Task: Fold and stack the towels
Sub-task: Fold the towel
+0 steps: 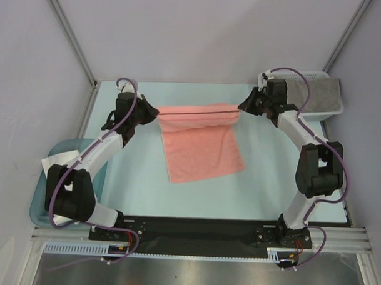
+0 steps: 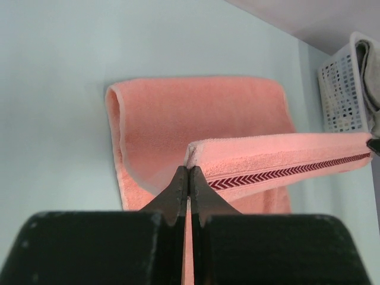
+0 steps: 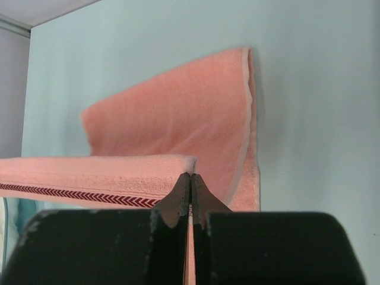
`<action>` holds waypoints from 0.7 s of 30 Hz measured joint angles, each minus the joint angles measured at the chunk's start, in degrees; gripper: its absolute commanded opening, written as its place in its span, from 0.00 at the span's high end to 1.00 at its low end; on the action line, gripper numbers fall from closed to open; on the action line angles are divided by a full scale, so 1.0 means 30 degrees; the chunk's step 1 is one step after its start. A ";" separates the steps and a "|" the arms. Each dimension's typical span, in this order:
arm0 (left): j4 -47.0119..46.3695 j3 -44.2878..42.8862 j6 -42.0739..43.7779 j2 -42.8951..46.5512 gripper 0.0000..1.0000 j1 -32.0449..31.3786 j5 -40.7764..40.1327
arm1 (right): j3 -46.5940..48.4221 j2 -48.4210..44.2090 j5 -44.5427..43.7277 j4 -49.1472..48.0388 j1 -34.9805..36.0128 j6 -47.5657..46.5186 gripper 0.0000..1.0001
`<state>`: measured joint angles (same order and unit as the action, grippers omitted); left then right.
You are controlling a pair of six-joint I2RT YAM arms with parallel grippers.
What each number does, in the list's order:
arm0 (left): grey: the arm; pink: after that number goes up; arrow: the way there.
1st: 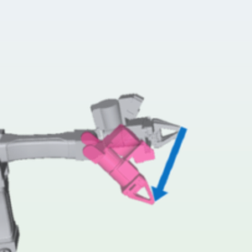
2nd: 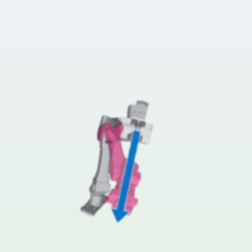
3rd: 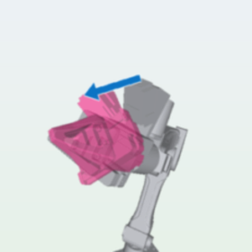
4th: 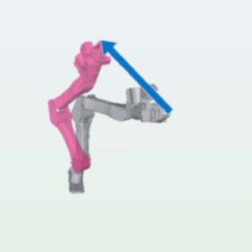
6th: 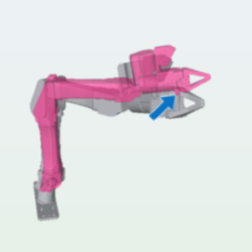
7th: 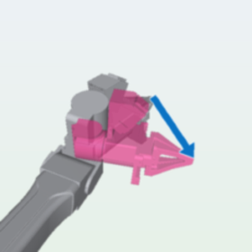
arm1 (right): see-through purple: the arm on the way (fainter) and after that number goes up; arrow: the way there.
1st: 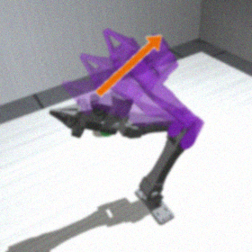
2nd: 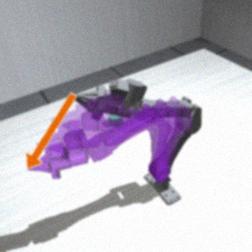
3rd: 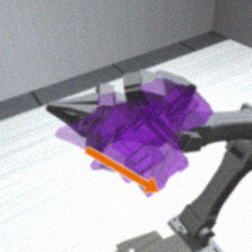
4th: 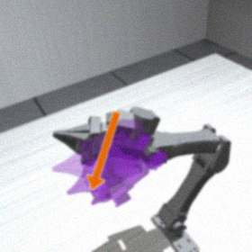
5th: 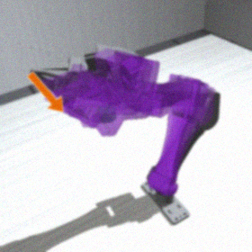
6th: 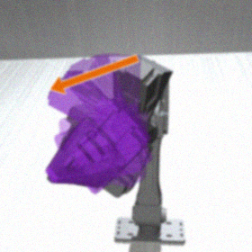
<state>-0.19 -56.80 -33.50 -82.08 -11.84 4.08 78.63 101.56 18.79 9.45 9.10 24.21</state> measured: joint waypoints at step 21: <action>0.3315 -0.0954 0.1107 0.1311 1.00 -0.0204 0.0189 | -0.0568 -0.1246 -0.1639 0.0998 0.0969 0.0109 1.00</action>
<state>9.76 -59.66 -30.17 -78.15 -12.45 4.64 76.93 97.82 13.87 12.45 12.01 24.53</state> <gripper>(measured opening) 0.011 0.011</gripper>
